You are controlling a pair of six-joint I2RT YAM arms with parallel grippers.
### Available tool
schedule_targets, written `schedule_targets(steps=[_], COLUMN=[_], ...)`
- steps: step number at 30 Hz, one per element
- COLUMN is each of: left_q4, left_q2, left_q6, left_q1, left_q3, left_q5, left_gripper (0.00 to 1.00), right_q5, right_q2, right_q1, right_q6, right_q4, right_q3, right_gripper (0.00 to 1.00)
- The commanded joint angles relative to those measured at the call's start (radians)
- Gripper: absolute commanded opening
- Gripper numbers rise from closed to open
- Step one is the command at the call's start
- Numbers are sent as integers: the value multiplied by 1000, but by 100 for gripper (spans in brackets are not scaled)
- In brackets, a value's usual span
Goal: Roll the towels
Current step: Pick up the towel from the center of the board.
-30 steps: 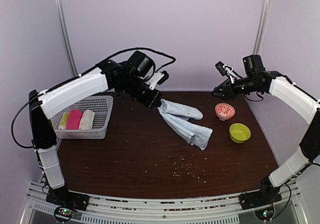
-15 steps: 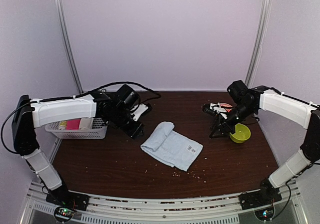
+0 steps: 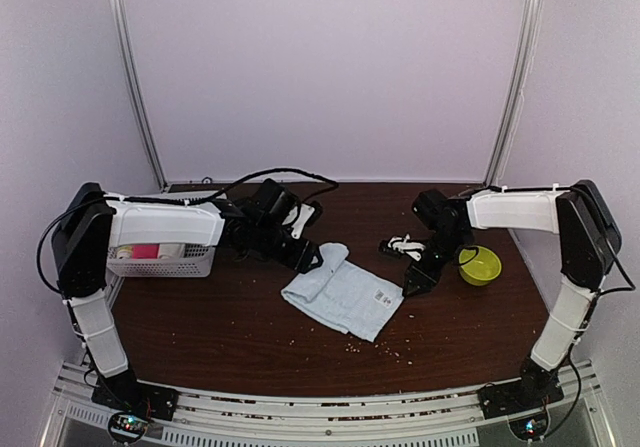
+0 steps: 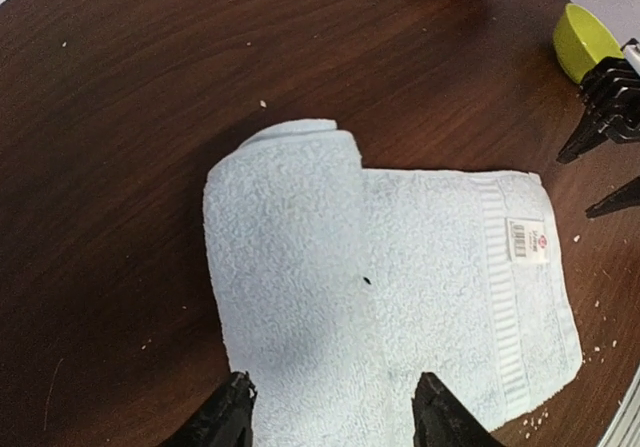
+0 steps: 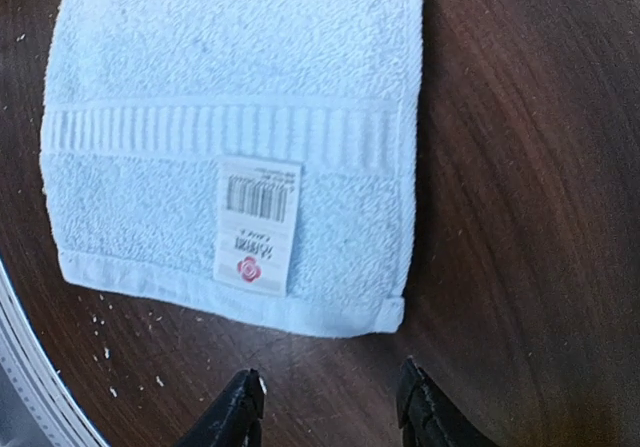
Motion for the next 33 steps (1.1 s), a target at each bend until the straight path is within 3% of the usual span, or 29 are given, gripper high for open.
schedule_targets(steps=[1, 9, 16, 20, 22, 26, 33], left_q4=[103, 141, 119, 112, 113, 73, -30], left_q2=[43, 152, 250, 271, 271, 228, -47], left_q6=[-102, -110, -75, -63, -60, -32, 68], left_q1=[33, 82, 83, 84, 85, 94, 131], left_q3=[42, 91, 169, 202, 207, 228, 306], left_q5=[-13, 40, 129, 146, 136, 92, -98], left_gripper=[53, 47, 32, 14, 0, 0, 0], right_q5=[30, 32, 110, 175, 195, 239, 172], right_q2=[67, 148, 123, 98, 98, 122, 160], right_q1=[12, 28, 31, 20, 11, -9, -77], right_q6=[62, 62, 76, 79, 74, 53, 44], right_q4=[19, 29, 44, 25, 7, -45, -159], right_q3=[58, 63, 75, 146, 201, 346, 854], right_gripper=[47, 44, 14, 10, 10, 10, 3])
